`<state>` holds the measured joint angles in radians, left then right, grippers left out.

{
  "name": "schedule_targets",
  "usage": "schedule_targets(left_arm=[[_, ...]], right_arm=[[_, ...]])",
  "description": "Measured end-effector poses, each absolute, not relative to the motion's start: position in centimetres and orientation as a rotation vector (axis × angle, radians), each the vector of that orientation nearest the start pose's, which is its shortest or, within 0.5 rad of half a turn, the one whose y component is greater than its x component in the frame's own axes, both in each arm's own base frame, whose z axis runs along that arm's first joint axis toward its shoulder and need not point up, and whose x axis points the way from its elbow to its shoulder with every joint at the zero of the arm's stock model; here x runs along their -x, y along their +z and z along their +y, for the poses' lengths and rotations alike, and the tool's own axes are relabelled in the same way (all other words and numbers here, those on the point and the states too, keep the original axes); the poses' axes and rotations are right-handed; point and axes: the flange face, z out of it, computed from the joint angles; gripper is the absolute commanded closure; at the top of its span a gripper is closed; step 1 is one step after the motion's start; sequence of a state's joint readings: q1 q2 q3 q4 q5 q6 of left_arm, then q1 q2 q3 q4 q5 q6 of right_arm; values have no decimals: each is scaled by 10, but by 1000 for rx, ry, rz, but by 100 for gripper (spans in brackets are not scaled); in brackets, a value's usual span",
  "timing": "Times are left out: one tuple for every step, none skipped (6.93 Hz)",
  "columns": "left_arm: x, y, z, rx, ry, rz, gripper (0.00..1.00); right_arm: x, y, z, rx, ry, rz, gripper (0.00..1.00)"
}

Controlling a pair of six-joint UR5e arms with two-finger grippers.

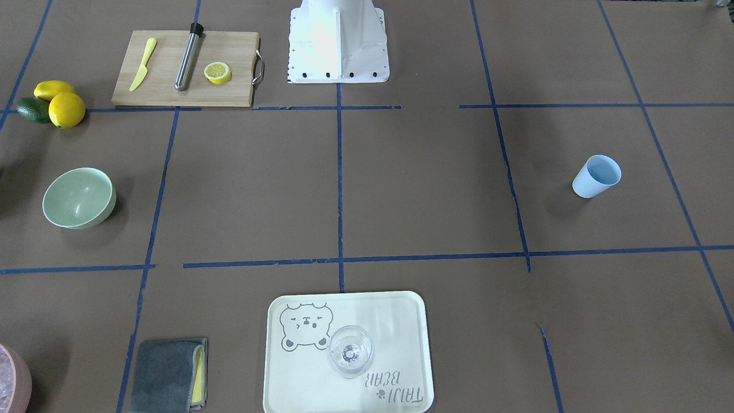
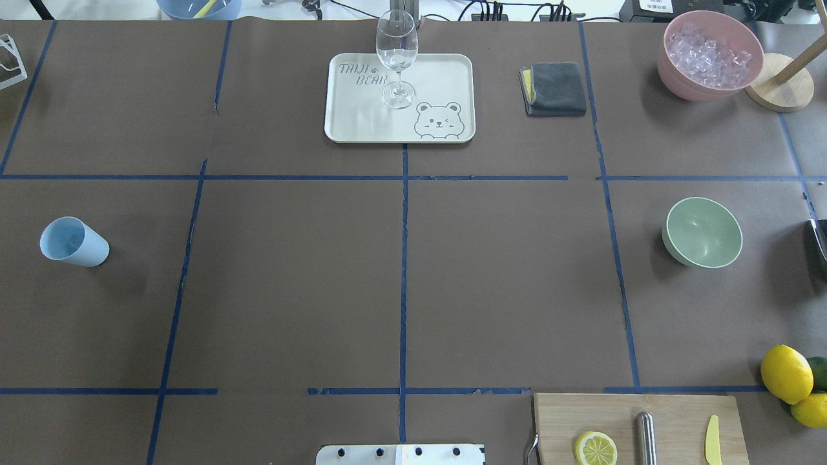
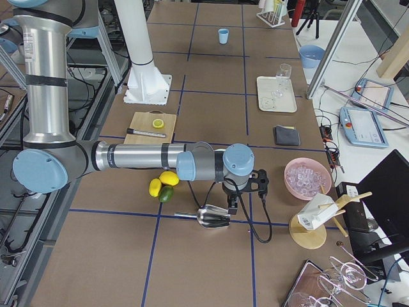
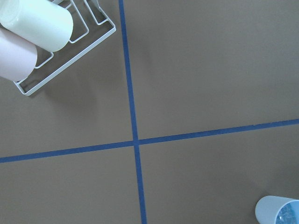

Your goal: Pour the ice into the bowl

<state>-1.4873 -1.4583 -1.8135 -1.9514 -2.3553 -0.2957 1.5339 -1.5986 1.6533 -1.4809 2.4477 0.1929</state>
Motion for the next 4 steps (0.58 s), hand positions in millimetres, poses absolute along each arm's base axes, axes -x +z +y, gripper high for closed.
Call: schedule_targets(left_arm=[[-4, 540, -438, -373, -14, 841, 0], [-31, 527, -414, -393, -33, 856, 0], [-52, 512, -399, -398, -60, 868, 0], [-63, 506, -387, -405, -80, 876, 0]], right_arm=[[-3, 602, -495, -36, 144, -899, 0], [40, 589, -498, -45, 180, -911, 0], [87, 575, -496, -53, 198, -923, 0], [131, 565, -491, -52, 203, -931, 0]])
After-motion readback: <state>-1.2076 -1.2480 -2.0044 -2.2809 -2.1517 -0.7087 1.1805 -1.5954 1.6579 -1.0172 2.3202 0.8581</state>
